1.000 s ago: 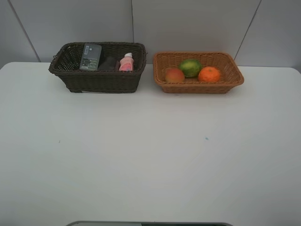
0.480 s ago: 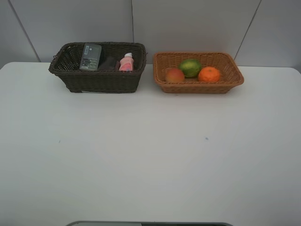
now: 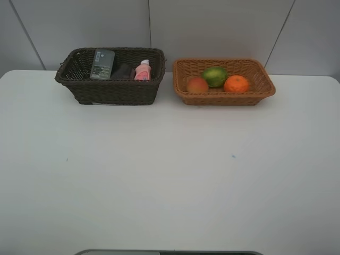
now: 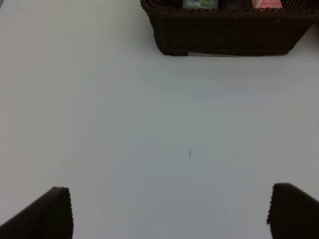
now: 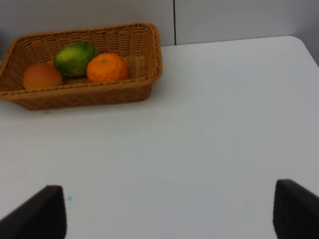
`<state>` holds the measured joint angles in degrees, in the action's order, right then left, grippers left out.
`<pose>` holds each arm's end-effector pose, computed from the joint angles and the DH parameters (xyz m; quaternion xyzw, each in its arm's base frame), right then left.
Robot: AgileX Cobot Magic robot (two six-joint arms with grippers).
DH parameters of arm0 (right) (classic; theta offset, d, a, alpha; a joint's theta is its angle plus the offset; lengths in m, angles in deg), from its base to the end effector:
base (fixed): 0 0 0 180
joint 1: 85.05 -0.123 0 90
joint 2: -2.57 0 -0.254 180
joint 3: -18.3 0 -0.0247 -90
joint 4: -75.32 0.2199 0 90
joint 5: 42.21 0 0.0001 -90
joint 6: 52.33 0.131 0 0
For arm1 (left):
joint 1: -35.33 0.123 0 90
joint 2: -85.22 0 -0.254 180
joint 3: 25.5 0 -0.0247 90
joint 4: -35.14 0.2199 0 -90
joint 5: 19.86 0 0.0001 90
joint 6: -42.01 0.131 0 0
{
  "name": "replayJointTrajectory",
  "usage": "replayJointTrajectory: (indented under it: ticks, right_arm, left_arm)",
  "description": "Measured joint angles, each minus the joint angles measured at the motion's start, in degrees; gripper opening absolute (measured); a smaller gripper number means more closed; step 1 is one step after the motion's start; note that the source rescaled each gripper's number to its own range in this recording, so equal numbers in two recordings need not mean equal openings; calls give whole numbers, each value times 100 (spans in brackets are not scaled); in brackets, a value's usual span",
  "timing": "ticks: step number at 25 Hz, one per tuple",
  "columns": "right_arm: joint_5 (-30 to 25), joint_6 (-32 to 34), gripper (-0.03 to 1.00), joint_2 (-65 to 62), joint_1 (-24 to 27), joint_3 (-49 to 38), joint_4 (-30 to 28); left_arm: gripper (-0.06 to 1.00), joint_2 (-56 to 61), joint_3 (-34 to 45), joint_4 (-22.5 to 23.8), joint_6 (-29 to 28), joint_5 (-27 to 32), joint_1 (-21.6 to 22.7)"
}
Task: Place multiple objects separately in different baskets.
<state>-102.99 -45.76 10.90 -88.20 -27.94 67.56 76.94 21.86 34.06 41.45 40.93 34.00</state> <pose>0.0321 -0.0137 0.2521 0.0288 0.8426 -0.0221 0.5373 0.0334 -0.0029 0.2457 0.0061 0.8500 -0.0181 0.5265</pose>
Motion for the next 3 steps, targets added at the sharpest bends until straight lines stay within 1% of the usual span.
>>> replayJointTrajectory:
  ticks: [3]
  right_arm:
    - [0,0,91,0,0,0,0]
  left_arm:
    - [100,0,0,0,0,0,0]
